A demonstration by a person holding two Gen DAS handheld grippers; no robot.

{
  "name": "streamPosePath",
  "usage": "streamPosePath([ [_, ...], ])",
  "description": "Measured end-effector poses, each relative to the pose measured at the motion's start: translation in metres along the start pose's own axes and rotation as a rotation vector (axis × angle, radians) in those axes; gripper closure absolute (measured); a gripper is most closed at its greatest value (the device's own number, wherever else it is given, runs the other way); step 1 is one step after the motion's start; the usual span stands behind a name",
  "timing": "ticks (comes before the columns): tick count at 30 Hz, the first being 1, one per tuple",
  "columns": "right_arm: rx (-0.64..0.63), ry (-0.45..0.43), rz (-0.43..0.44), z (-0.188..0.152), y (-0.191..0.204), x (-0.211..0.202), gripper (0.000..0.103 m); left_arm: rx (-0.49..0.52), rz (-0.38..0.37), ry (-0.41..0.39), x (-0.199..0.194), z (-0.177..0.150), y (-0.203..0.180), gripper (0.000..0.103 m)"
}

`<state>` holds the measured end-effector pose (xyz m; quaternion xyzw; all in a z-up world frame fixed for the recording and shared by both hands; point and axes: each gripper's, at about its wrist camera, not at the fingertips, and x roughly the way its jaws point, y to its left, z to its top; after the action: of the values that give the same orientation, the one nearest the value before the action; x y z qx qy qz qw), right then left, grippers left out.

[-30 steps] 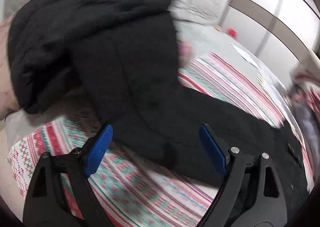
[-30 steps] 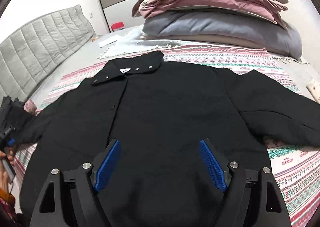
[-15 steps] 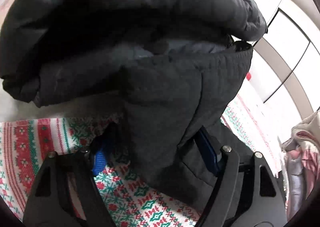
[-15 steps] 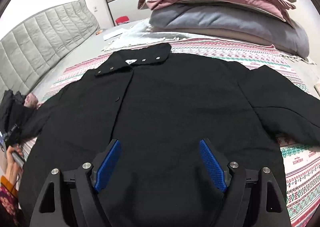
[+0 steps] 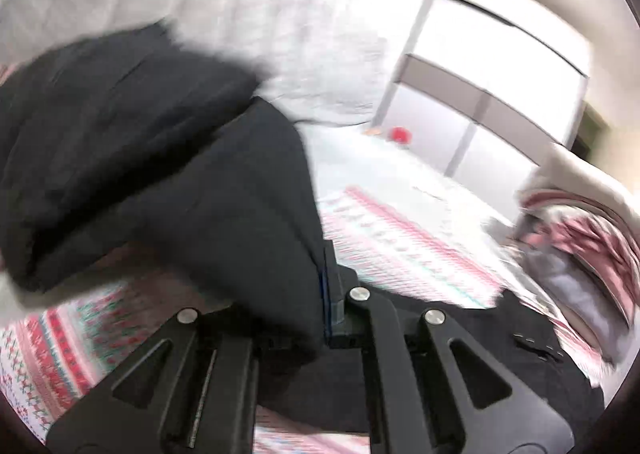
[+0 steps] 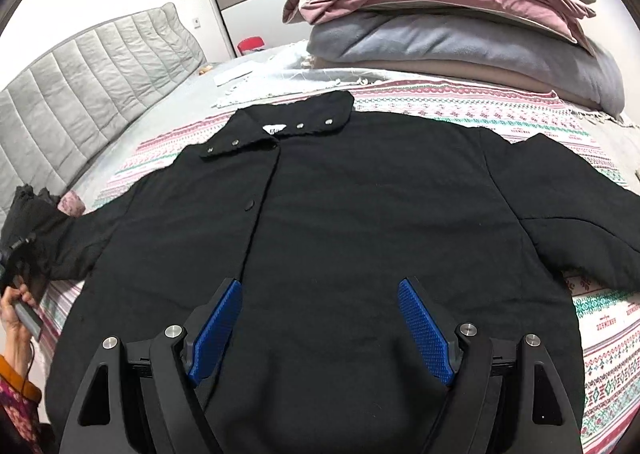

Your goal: Fold large clothes

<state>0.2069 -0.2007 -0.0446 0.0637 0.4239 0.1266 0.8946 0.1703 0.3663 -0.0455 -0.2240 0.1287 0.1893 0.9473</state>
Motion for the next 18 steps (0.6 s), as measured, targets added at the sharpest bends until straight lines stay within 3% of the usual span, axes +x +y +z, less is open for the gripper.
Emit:
streamPosePath([
  [5, 0.020, -0.006, 0.015, 0.002, -0.004, 0.000, 0.021, 0.133, -0.215, 0.008, -0.026, 0.000, -0.100, 0.094],
  [12, 0.024, 0.010, 0.017, 0.003, -0.006, 0.004, 0.021, 0.315, -0.461, 0.120, -0.042, -0.043, -0.213, 0.094],
  [16, 0.022, 0.023, 0.031, 0.002, -0.005, 0.008, 0.021, 0.380, -0.575, 0.253, -0.032, -0.093, -0.252, 0.091],
  [18, 0.020, 0.029, 0.035, 0.001, -0.005, 0.009, 0.021, 0.445, -0.671, 0.398, -0.033, -0.125, -0.267, 0.078],
])
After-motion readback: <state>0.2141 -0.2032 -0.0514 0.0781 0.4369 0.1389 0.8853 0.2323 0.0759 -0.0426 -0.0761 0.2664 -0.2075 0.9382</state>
